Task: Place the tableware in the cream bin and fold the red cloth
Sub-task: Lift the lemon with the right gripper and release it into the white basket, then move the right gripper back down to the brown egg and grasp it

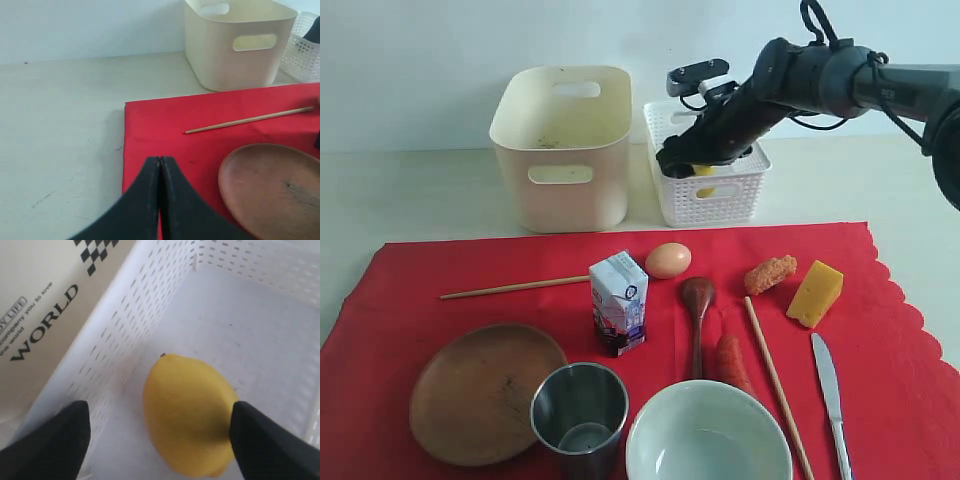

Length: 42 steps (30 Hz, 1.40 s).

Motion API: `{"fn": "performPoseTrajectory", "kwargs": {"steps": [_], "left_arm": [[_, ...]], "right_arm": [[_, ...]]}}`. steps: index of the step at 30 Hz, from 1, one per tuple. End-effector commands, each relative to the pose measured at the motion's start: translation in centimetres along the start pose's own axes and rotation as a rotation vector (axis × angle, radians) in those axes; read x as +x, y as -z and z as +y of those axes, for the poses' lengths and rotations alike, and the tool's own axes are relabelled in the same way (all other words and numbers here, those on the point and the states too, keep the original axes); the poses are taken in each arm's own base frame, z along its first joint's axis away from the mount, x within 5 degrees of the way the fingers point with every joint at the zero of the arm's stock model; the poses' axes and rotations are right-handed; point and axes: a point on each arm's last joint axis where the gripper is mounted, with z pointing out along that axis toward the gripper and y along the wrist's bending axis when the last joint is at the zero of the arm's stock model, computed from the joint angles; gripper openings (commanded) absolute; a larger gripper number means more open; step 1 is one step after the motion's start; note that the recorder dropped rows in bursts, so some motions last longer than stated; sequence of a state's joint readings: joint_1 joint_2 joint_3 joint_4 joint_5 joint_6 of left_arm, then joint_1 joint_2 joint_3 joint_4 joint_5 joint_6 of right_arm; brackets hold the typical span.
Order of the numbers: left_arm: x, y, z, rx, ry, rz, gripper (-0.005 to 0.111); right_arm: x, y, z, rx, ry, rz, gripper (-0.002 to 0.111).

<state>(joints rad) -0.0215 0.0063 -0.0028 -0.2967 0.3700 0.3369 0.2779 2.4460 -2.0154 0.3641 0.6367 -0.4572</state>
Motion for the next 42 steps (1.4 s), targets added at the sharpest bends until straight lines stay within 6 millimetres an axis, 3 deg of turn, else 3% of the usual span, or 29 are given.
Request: {"fn": "performPoseTrajectory", "kwargs": {"steps": [1, 20, 22, 30, 42], "left_arm": [[0.0, 0.0, 0.0, -0.003, 0.004, -0.008, 0.0], [0.0, 0.0, 0.0, -0.003, 0.004, -0.008, 0.0], [0.0, 0.0, 0.0, -0.003, 0.004, -0.008, 0.0], [0.0, 0.0, 0.0, -0.003, 0.004, -0.008, 0.0], [0.0, 0.0, 0.0, -0.003, 0.004, -0.008, 0.0]], "right_arm": [[-0.3, 0.2, 0.4, -0.003, -0.058, -0.007, 0.074], [-0.8, 0.2, 1.6, -0.115, -0.315, -0.036, 0.074], [-1.2, 1.0, 1.4, -0.106, -0.306, -0.05, 0.073], [-4.6, 10.1, 1.5, 0.041, -0.117, -0.063, 0.072], [-4.8, 18.5, 2.6, 0.094, -0.019, 0.069, 0.07]]}}
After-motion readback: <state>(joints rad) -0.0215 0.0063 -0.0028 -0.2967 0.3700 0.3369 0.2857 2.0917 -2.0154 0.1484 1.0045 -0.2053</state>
